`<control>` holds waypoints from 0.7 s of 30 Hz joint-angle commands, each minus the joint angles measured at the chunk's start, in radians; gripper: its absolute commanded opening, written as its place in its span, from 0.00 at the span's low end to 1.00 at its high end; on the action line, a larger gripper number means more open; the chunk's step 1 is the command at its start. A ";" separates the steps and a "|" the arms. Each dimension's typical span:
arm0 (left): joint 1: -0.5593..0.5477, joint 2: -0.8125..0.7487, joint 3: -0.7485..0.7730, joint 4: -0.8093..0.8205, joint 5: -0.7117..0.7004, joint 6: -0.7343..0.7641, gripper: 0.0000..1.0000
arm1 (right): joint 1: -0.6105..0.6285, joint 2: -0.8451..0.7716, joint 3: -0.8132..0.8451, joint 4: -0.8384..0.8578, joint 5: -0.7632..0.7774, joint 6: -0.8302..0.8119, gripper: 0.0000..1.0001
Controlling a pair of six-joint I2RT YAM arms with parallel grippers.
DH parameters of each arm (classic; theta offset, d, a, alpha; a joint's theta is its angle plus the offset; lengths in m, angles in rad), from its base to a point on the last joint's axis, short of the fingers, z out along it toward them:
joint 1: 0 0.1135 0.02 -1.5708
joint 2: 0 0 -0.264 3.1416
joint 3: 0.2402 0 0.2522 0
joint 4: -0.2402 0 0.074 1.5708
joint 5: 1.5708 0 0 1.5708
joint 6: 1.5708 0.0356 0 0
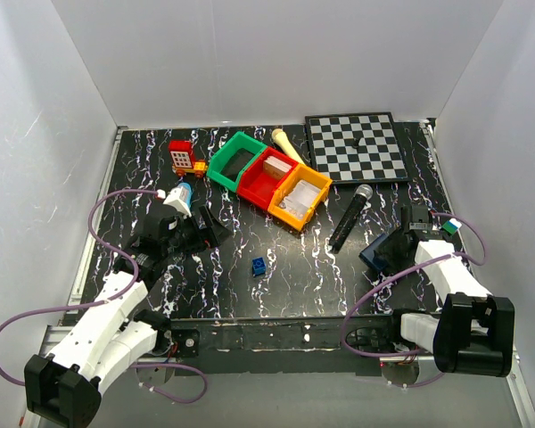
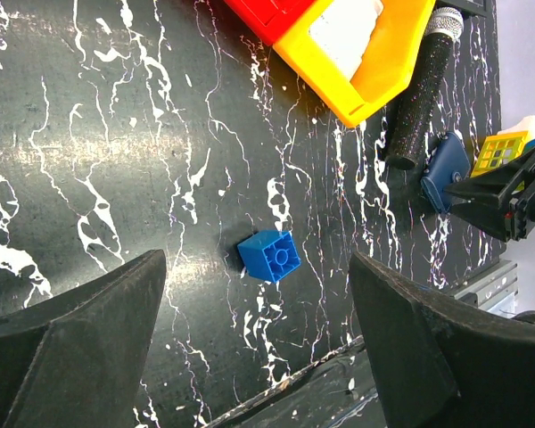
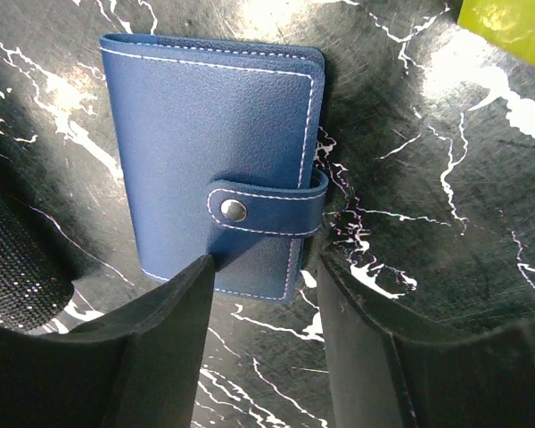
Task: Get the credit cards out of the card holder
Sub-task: Move the card holder to the center of the board.
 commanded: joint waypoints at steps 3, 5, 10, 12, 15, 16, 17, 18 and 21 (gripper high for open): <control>-0.005 -0.013 -0.003 0.006 0.012 0.000 0.83 | -0.002 -0.022 0.006 -0.020 0.016 0.000 0.64; -0.005 -0.013 -0.009 0.006 0.014 -0.003 0.83 | -0.002 -0.027 -0.003 -0.016 0.016 -0.001 0.64; -0.005 -0.011 -0.009 0.003 0.014 -0.003 0.83 | -0.002 0.008 -0.020 0.034 -0.015 0.008 0.48; -0.005 -0.013 -0.004 -0.003 0.013 0.000 0.83 | -0.002 0.018 -0.020 0.043 -0.020 0.010 0.43; -0.005 -0.017 0.005 -0.019 0.000 0.006 0.83 | -0.002 0.019 -0.021 0.052 -0.021 0.005 0.37; -0.005 -0.017 0.005 -0.020 -0.003 0.005 0.83 | -0.002 0.019 -0.024 0.058 -0.026 0.004 0.35; -0.005 -0.020 0.002 -0.020 -0.004 0.005 0.83 | -0.002 0.021 -0.026 0.060 -0.030 0.004 0.32; -0.005 -0.023 -0.001 -0.019 -0.004 0.002 0.83 | -0.002 0.022 -0.029 0.060 -0.033 0.001 0.30; -0.005 -0.023 -0.004 -0.020 -0.001 -0.001 0.83 | -0.002 0.025 -0.041 0.072 -0.046 -0.004 0.21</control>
